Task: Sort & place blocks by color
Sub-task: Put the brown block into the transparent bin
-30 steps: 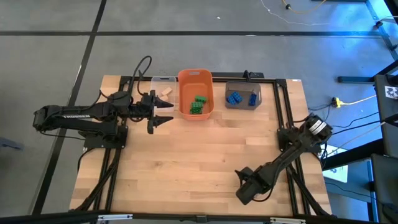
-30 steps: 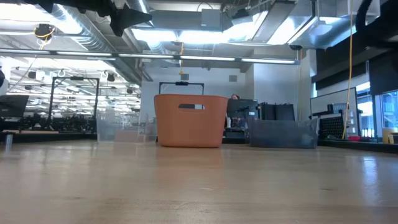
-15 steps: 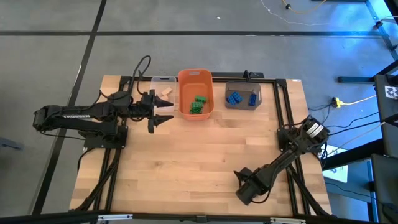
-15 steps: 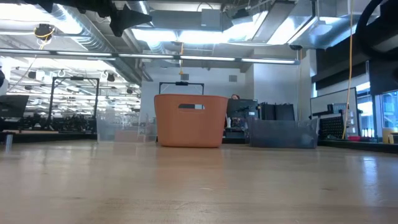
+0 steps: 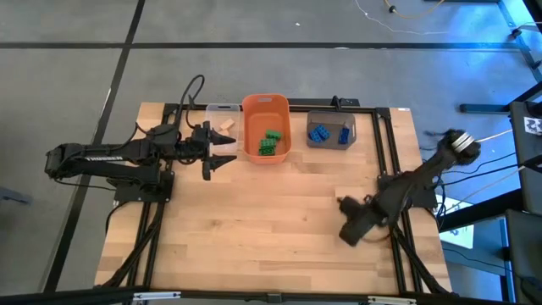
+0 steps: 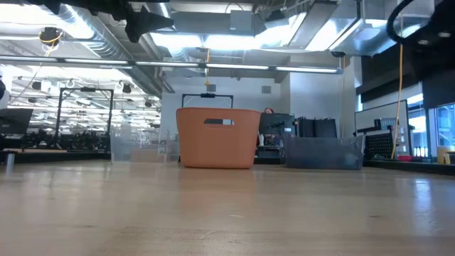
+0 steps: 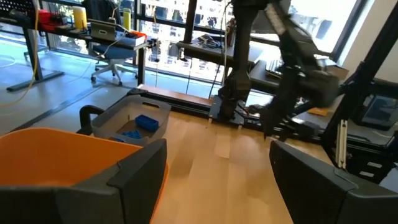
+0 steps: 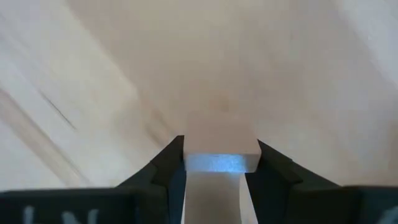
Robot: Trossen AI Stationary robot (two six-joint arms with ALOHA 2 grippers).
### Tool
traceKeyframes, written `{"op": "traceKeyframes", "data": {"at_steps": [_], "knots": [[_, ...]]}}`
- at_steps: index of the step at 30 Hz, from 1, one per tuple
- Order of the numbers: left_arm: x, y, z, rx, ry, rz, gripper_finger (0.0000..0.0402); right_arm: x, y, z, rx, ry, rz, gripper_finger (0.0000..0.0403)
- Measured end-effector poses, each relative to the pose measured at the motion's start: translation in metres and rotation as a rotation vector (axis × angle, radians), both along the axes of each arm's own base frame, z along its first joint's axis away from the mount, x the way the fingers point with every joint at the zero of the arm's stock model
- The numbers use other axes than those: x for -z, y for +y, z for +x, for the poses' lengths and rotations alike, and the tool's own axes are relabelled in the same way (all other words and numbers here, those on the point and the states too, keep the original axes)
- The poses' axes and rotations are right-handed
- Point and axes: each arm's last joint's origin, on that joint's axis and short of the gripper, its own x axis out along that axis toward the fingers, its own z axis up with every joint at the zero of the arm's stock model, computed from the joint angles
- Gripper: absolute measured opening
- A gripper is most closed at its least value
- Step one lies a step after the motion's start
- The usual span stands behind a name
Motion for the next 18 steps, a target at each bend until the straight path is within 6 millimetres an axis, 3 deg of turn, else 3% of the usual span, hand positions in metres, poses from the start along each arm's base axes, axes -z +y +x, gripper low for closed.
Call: {"op": "traceKeyframes", "data": {"at_steps": [5,8,14,18], "knots": [[0.000,0.000,0.000,0.000,-0.004,-0.026,0.0277,-0.005,-0.036,-0.006,0.059,-0.420,0.130,0.0129],[0.000,0.000,0.000,0.000,-0.009,-0.056,0.0277,0.003,-0.055,-0.003,0.068,-0.575,0.136,0.0129],[0.000,0.000,0.000,-0.004,-0.019,-0.122,0.0277,0.005,-0.090,0.027,0.064,-0.836,0.016,0.0129],[0.000,0.001,0.000,-0.038,-0.027,-0.154,0.0277,-0.011,-0.112,0.053,0.060,-1.042,-0.069,0.0129]]}}
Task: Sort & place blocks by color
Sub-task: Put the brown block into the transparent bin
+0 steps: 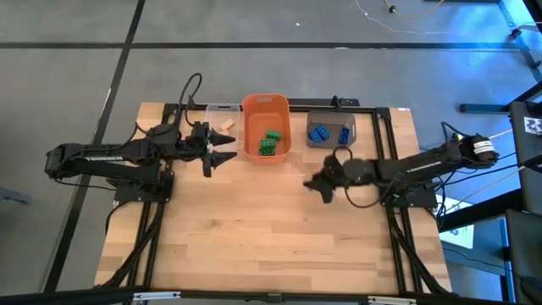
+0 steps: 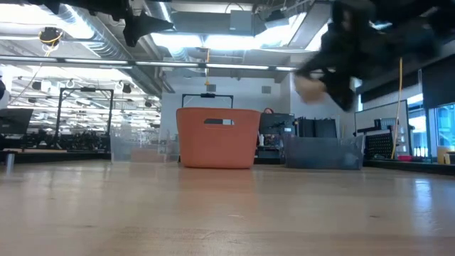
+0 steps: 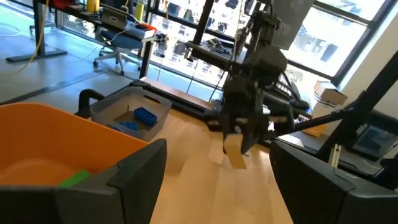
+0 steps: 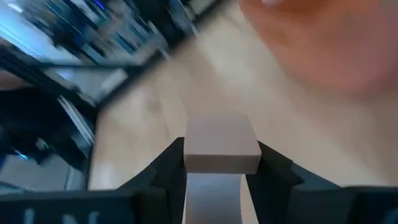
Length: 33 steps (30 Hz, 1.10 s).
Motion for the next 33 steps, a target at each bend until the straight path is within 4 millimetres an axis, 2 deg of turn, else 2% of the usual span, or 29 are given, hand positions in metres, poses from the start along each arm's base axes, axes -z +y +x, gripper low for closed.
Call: {"op": "traceKeyframes", "data": {"at_steps": [6,9,13,23,28,33], "knots": [[0.000,0.000,0.000,0.000,-0.001,-0.002,0.0277,-0.042,-0.017,0.032,-0.086,-0.190,-0.132,0.0129],[0.000,0.000,0.000,0.008,-0.009,-0.024,0.0277,-0.064,-0.020,0.045,-0.156,-0.210,-0.217,0.0129],[0.000,-0.002,0.000,0.065,-0.013,-0.067,0.0277,-0.083,-0.025,0.056,-0.203,-0.203,-0.294,0.0129],[0.000,-0.002,0.001,0.078,-0.012,-0.086,0.0277,-0.088,-0.030,0.059,-0.182,-0.207,-0.289,0.0129],[0.019,-0.007,0.030,0.131,0.069,-0.113,0.0277,-0.085,-0.031,0.071,-0.141,-0.232,-0.303,0.0129],[0.032,-0.013,0.062,0.169,0.020,-0.083,0.0277,-0.087,-0.032,0.096,-0.152,-0.235,-0.343,0.0129]]}}
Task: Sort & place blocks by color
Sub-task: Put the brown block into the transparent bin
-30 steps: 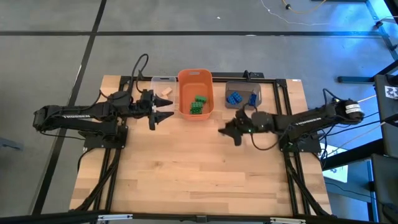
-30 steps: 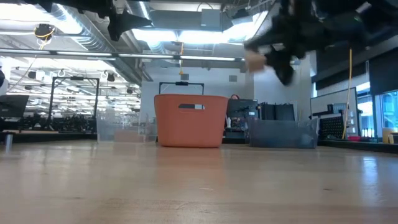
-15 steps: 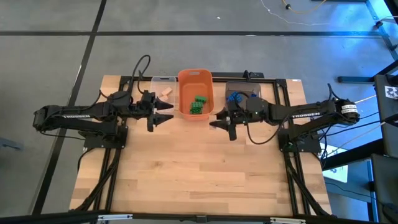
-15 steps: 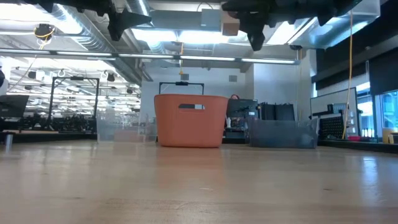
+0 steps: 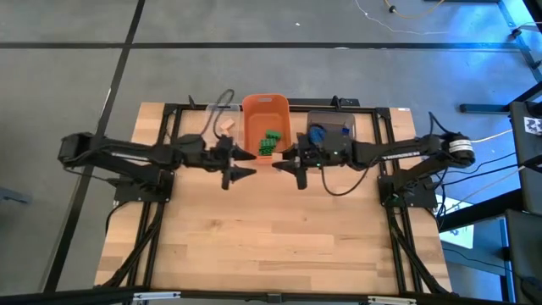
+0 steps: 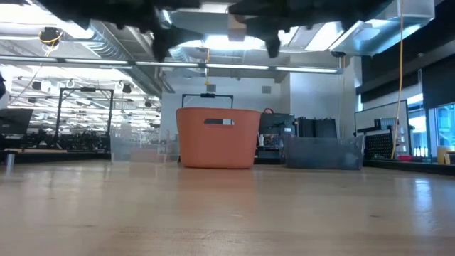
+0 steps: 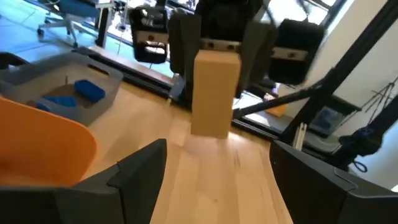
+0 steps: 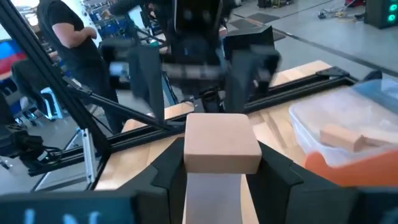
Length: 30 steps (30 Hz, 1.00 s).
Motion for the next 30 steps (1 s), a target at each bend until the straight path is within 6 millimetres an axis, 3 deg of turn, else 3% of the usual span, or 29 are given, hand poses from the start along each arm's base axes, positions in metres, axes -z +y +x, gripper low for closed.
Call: {"op": "traceKeyframes", "data": {"at_steps": [6,22,26,30], "knots": [[0.011,-0.004,0.023,-0.012,-0.073,0.004,0.0277,-0.004,-0.001,0.020,-0.004,-0.008,-0.021,0.0129],[0.020,-0.008,0.041,-0.031,-0.101,0.004,0.0273,-0.002,-0.001,0.034,-0.018,-0.081,0.013,0.0129],[0.020,-0.008,0.041,-0.031,-0.097,0.004,0.0241,-0.002,-0.001,0.034,-0.043,-0.078,0.016,0.0129],[0.017,-0.008,0.039,-0.022,-0.103,0.004,0.0177,-0.002,-0.001,0.033,-0.059,-0.071,0.018,0.0129]]}}
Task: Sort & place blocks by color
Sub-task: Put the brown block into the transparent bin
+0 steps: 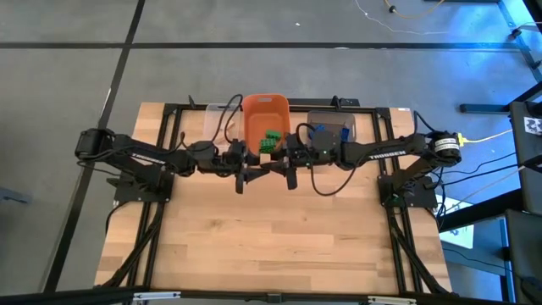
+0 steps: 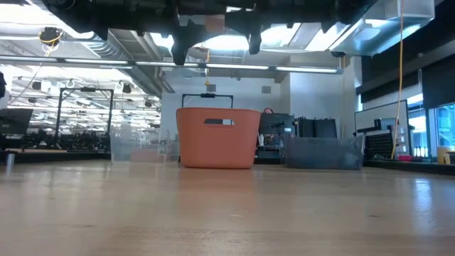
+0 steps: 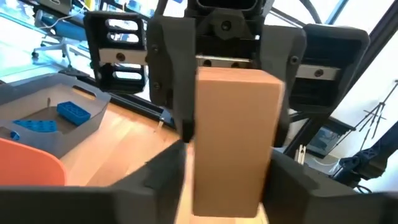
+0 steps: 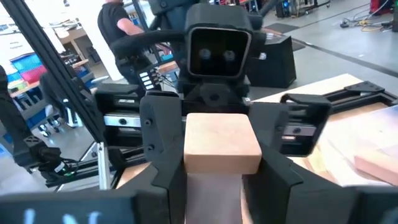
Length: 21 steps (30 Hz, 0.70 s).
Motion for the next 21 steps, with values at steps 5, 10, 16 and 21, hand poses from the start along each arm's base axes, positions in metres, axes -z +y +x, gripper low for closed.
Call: {"op": "traceKeyframes", "data": {"at_steps": [5,10,16,21], "knots": [[0.000,0.004,0.000,0.020,0.003,0.003,0.0118,0.001,0.000,0.000,-0.006,0.005,0.007,0.0129],[0.001,0.010,0.000,0.052,0.022,-0.015,0.0118,0.001,-0.002,-0.001,0.003,0.024,0.031,0.0150],[-0.003,0.022,-0.017,0.015,0.130,0.017,0.0118,-0.018,-0.010,-0.028,0.052,0.117,0.013,0.0312],[-0.020,0.031,-0.052,-0.078,0.208,0.065,0.0118,-0.027,-0.014,-0.063,0.079,0.302,0.019,0.0363]]}}
